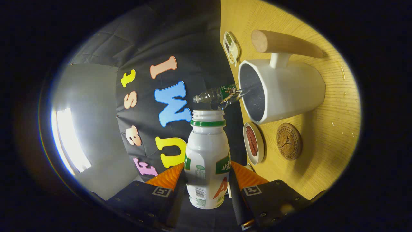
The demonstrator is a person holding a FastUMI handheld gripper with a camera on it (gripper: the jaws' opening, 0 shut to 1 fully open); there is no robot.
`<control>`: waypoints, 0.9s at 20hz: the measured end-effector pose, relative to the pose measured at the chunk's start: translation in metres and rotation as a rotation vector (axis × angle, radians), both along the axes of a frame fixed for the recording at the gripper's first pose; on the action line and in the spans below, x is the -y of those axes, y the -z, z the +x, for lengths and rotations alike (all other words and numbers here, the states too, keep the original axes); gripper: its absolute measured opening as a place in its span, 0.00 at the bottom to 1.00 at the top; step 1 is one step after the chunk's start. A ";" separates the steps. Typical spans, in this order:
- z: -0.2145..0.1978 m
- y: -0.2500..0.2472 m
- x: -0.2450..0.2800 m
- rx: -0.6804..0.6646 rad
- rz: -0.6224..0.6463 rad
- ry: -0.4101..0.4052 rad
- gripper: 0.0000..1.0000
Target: Take the bottle from table, then pour the juice into the cup, finally place the bottle on the coaster
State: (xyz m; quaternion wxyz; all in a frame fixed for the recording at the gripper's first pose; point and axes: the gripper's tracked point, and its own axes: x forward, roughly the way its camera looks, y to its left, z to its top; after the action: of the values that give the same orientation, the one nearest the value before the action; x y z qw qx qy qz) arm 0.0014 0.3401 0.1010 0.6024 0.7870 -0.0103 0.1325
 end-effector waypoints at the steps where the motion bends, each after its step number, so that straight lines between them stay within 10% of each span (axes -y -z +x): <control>1: 0.000 0.000 0.002 0.001 0.004 0.004 0.66; 18: -0.002 -0.014 0.001 0.003 0.061 -0.006 0.66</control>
State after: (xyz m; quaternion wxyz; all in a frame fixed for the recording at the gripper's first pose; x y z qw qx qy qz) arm -0.0010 0.3394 0.1153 0.5778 0.8048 -0.0129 0.1350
